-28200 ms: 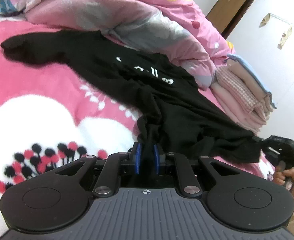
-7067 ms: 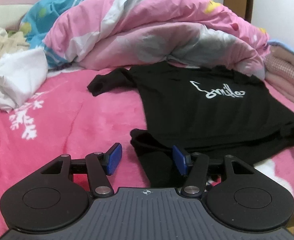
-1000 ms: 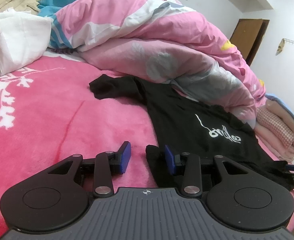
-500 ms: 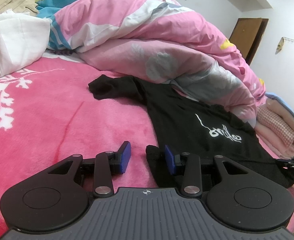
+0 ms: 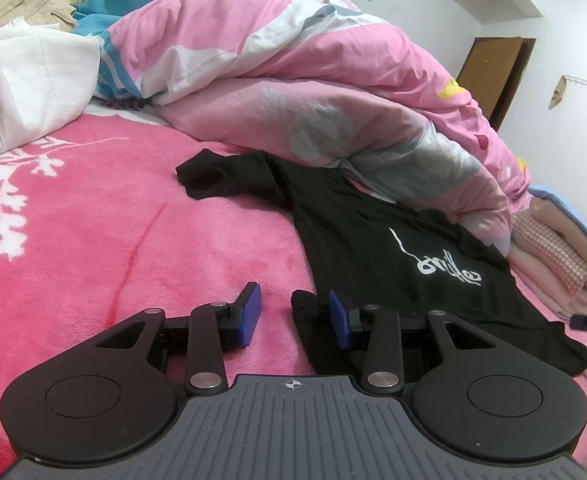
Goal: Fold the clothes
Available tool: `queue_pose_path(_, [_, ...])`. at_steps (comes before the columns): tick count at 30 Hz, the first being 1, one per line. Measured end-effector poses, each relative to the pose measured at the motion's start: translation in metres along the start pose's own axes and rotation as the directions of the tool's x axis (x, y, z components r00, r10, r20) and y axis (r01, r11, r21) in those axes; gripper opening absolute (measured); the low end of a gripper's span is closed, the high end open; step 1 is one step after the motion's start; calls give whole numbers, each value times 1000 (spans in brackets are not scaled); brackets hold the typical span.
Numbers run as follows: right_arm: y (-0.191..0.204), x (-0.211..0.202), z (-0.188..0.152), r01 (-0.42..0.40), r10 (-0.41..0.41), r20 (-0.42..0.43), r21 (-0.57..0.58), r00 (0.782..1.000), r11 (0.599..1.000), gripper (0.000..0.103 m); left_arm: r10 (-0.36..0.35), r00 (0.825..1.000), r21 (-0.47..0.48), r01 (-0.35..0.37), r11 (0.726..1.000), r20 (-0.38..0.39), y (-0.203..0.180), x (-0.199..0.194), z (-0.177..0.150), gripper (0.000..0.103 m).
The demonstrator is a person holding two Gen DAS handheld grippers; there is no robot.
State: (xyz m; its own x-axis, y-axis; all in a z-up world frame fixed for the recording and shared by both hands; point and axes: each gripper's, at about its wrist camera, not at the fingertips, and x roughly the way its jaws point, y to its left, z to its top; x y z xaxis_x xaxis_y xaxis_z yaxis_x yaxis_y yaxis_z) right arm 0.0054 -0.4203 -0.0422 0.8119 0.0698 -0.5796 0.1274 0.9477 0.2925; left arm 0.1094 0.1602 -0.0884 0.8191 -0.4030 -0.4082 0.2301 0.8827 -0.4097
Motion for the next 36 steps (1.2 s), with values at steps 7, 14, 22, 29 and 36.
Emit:
queue_pose_path(7, [-4,20,-2,-79,80,-42,45,996,996,35,-32,999,-33,32,999,2,6,-1,0,38])
queue_pose_path(14, [-10,22,-1,-140,141,-9,80,990,987,17,-107,993,-115,101,988,-43,12,-9,8,40])
queue_pose_path(22, [-11,19,0,-174,172,27,82,985,981,17,-106,991,-76,101,992,-77,4,-7,7,42])
queue_pose_path(29, [-11,29,2,-175,175,6,96,985,980,19,-97,991,-43,93,995,-97,0,7,11,42])
queue_pose_path(36, [-16,36,-1,-197,198,7,138,980,971,16,-61,994,-25,59,998,-89,-8,5,10,9])
